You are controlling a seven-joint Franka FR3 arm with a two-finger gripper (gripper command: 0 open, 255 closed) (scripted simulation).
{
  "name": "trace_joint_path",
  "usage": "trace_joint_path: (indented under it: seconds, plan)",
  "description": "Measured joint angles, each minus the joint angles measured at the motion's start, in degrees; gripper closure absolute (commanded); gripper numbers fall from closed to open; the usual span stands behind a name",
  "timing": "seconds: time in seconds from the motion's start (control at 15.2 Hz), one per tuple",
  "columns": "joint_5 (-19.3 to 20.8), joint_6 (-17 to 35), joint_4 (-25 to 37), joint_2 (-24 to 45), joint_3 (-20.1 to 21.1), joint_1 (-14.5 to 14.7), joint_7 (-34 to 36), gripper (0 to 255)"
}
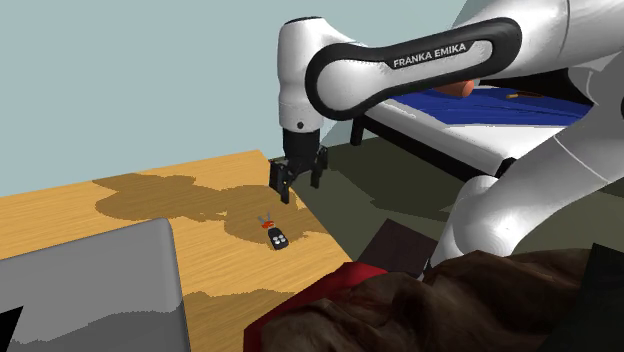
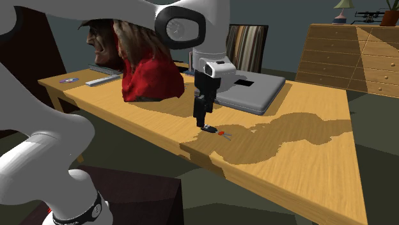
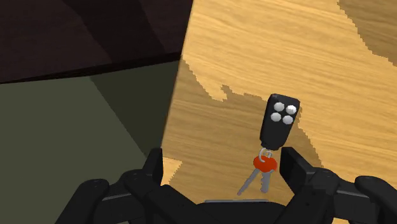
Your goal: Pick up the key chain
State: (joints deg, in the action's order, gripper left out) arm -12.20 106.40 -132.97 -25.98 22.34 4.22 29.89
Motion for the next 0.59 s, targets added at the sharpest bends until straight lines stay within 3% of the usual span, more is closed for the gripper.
trace_joint_path:
  seconds: [0.33, 0.59]
  plan:
    - [1.4, 5.9, 4.0, 9.5, 6.0, -0.3, 9.2, 0]
    - [2.2, 8.5, 4.3, 12.4, 7.5, -0.4, 11.5, 0]
